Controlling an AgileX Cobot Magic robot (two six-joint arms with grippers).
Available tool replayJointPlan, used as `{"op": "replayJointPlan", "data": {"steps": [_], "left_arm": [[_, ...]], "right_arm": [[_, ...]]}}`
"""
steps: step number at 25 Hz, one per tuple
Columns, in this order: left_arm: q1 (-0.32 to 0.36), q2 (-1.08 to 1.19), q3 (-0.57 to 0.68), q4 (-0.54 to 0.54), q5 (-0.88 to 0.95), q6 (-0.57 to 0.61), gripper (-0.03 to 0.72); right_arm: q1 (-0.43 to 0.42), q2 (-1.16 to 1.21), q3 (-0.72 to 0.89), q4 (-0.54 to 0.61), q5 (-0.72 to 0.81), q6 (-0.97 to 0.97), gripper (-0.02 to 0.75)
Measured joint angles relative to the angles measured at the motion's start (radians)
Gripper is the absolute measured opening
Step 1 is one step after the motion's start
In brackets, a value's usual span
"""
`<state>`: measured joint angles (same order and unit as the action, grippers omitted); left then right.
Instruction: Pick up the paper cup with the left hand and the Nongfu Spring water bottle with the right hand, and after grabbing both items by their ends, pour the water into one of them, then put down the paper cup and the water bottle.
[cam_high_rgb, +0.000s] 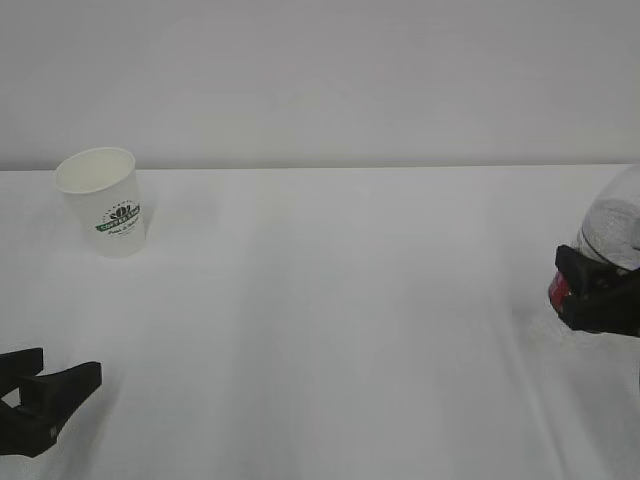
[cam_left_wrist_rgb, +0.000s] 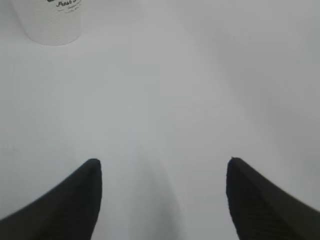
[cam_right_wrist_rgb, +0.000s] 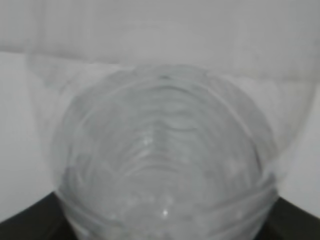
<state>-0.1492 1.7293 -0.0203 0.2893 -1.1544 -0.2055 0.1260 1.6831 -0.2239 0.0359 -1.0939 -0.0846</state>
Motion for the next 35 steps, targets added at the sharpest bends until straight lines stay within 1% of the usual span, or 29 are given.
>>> {"op": "replayJointPlan", "data": {"steps": [3,9,13,20,22,27,31,35], "left_arm": [[0.000,0.000,0.000,0.000,0.000,0.000,0.559],[0.000,0.000,0.000,-0.006,0.000,0.002,0.557],[0.000,0.000,0.000,-0.032,0.000,0.018,0.557],[0.000,0.000,-0.002,-0.107,0.000,0.065,0.557],[0.000,0.000,-0.020,-0.115,0.000,0.067,0.570],[0.000,0.000,-0.103,-0.124,0.000,0.070,0.641],[0.000,0.002,-0.161,-0.158,0.000,0.071,0.650],[0.000,0.002,-0.191,-0.179,0.000,0.071,0.650]], "right_arm": [[0.000,-0.064,0.000,-0.001,0.019,0.000,0.479],[0.000,-0.188,0.006,-0.001,0.116,0.002,0.479],[0.000,-0.249,0.008,-0.001,0.159,0.002,0.479],[0.000,-0.286,0.008,-0.012,0.176,-0.002,0.479],[0.000,-0.286,0.008,-0.016,0.180,-0.002,0.478],[0.000,-0.286,0.008,-0.024,0.191,-0.002,0.477],[0.000,-0.286,0.008,-0.026,0.195,-0.002,0.477],[0.000,-0.286,0.008,-0.026,0.195,-0.002,0.477]]}}
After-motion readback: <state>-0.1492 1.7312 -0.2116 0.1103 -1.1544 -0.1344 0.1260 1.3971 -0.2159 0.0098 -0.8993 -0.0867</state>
